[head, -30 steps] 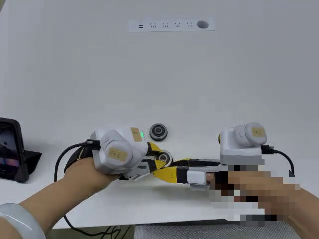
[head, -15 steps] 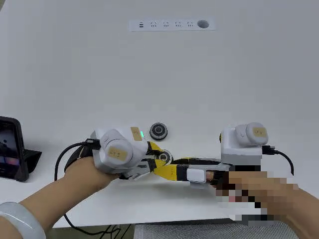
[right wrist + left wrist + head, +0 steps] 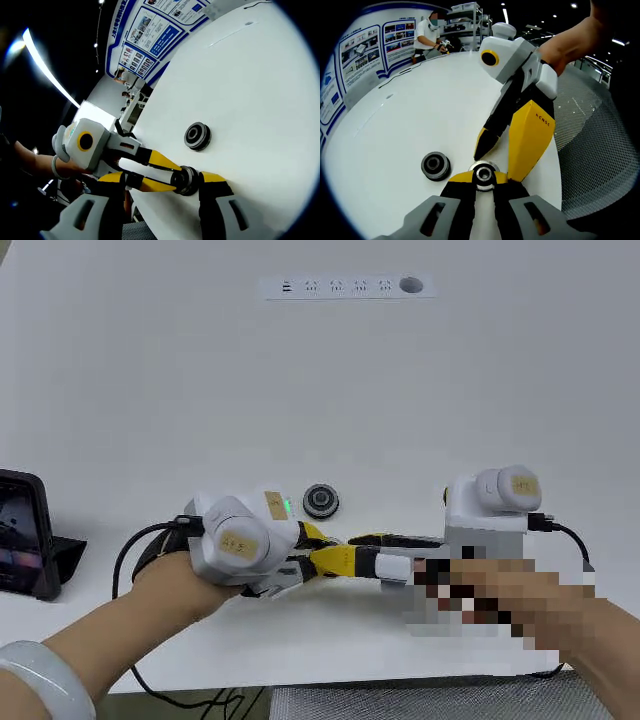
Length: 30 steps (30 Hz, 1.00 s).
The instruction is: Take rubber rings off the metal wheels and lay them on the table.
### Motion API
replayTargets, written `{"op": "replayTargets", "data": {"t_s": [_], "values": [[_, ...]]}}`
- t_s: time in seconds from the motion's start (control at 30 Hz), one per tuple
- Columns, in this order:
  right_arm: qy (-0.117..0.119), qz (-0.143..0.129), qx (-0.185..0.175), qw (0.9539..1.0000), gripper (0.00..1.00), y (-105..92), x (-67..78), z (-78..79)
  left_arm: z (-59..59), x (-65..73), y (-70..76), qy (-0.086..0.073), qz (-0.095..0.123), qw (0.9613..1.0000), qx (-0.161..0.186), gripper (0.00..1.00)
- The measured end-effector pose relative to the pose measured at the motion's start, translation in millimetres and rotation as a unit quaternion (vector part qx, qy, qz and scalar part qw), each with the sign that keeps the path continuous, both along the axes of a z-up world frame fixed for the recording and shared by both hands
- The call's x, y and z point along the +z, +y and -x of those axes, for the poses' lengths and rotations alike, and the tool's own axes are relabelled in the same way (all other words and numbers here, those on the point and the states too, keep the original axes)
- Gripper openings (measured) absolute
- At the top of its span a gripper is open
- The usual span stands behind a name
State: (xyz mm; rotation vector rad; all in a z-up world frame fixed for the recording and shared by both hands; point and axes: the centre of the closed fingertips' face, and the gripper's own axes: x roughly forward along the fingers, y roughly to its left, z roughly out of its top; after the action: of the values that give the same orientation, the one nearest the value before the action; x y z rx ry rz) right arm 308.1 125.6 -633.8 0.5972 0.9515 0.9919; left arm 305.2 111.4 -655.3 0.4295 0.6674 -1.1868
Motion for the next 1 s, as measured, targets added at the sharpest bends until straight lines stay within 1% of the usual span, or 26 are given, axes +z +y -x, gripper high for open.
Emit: {"op": "replayTargets", "data": {"t_s": [0.17,0.33,0.47,0.53,0.57,0.63,1.0], "values": [[0.003,0.002,0.008,1.0,0.61,3.7,-3.6,1.7,0.1,0.0,0.4,0.0,0.001,1.0,0.0,0.13],[0.004,0.0,0.011,0.9999,0.61,3.4,-2.1,3.1,0.0,-0.2,0.8,0.001,0.001,1.0,0.0,0.13],[0.007,0.003,0.017,0.9998,0.61,0.2,-3.1,6.9,0.1,-0.2,0.6,0.0,0.001,1.0,0.0,0.13],[0.012,0.005,0.024,0.9996,0.6,-0.9,-4.3,11.6,-0.1,-0.3,0.6,0.0,0.002,1.0,0.0,0.13],[0.007,0.004,0.023,0.9997,0.6,-0.9,-3.9,11.4,-0.1,-0.3,0.7,0.0,0.002,1.0,0.0,0.13],[0.012,0.003,0.024,0.9996,0.6,-1.7,-3.3,13.5,0.0,-0.4,0.6,0.001,0.002,1.0,0.001,0.13],[0.014,0.003,0.026,0.9996,0.61,-3.6,-0.8,19.1,0.0,-0.3,0.3,0.001,0.003,1.0,0.001,0.13]]}}
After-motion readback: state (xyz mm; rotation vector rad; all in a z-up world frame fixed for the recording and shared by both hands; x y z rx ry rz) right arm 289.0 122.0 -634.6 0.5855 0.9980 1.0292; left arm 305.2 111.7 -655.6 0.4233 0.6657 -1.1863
